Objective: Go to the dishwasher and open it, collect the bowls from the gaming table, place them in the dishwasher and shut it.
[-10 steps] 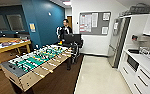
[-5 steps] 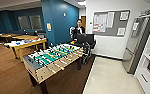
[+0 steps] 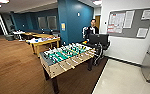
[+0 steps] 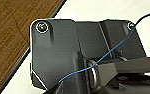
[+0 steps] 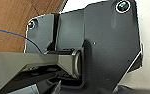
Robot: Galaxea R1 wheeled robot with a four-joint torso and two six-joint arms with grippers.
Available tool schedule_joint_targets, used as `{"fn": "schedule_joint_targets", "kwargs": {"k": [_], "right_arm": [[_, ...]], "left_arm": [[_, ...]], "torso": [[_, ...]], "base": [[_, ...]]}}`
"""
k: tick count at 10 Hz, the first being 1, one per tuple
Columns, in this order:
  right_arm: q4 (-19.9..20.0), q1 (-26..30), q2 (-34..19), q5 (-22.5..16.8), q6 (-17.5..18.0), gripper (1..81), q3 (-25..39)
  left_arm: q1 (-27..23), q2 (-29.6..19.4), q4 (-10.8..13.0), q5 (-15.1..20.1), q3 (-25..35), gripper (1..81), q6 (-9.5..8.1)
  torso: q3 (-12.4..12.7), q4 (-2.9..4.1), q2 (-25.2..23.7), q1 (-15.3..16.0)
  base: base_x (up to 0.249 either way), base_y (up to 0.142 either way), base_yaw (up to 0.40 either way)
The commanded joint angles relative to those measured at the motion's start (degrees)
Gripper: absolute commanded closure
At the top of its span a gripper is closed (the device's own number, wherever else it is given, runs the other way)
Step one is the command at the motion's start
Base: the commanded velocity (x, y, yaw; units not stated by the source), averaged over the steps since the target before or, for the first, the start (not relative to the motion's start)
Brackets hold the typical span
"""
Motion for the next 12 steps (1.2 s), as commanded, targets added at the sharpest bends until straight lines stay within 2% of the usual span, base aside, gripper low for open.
{"fn": "schedule_joint_targets", "kwargs": {"k": [1,12], "right_arm": [[-0.8,2.4,-0.4,-1.9,-0.2,1.0,0.4],[-1.0,2.6,0.0,-1.9,-0.2,1.0,0.1]], "left_arm": [[-2.0,-0.2,0.1,2.9,0.1,1.0,0.32],[-2.0,0.7,0.2,3.2,-0.8,1.0,0.32]], "torso": [[0.0,0.0,0.0,0.0],[0.0,0.0,0.0,0.0]], "base": [[0.0,0.0,0.375],[0.0,0.0,0.375]]}}
